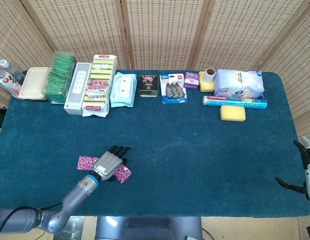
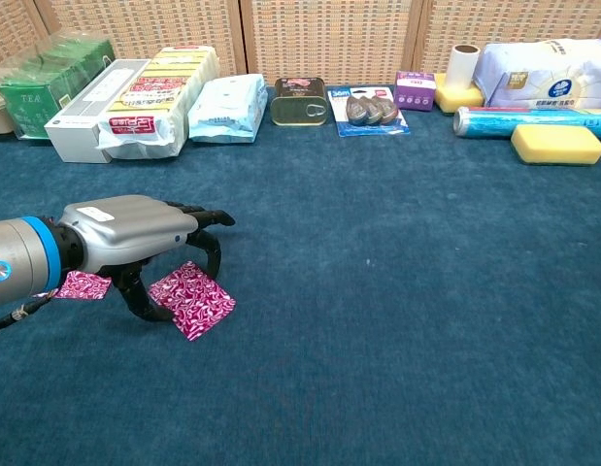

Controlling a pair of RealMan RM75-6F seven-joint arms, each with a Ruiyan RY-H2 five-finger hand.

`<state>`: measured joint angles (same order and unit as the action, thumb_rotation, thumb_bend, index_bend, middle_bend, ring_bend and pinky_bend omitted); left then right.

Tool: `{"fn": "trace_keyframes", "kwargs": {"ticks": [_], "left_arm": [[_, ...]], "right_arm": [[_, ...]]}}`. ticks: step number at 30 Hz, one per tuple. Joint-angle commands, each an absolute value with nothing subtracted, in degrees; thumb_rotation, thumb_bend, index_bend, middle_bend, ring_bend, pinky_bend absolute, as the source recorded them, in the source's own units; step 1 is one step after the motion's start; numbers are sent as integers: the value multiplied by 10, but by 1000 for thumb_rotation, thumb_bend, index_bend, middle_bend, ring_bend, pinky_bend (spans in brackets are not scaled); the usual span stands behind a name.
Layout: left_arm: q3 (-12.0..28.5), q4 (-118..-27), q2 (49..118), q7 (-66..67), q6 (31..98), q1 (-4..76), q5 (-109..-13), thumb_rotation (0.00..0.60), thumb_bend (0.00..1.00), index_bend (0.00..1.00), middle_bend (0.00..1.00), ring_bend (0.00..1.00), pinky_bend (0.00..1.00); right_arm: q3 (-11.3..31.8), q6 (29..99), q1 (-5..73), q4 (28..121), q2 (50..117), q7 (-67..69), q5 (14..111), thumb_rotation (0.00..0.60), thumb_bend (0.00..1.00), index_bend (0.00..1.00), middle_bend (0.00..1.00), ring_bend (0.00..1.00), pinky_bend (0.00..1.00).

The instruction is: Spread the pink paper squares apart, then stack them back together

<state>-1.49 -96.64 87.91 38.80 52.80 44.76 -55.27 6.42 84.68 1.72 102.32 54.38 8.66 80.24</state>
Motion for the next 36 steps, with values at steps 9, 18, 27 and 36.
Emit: {"fn": "trace_keyframes", "kwargs": {"ticks": [9,18,27,36], "left_arm": [[-20,-971,874,385,528,450,-561,600,239,271,0,0,72],[-16,-1000,849,371,554,440,-565,600,239,245,0,0,72],[-13,-1040,781,317,619,380,-499,600,201,242,0,0,72],[-13,-1006,810,300,656,346,-503,600,193,233,0,0,72]], "right_arm": [[65,848,17,1023,543,89,802,600,0,58,0,0,0],[64,849,16,1024,541,90,803,600,0,58,0,0,0],[63,850,15,1026,541,91,807,600,0,59,0,0,0],[62,848,16,1027,541,89,808,600,0,58,0,0,0]]}}
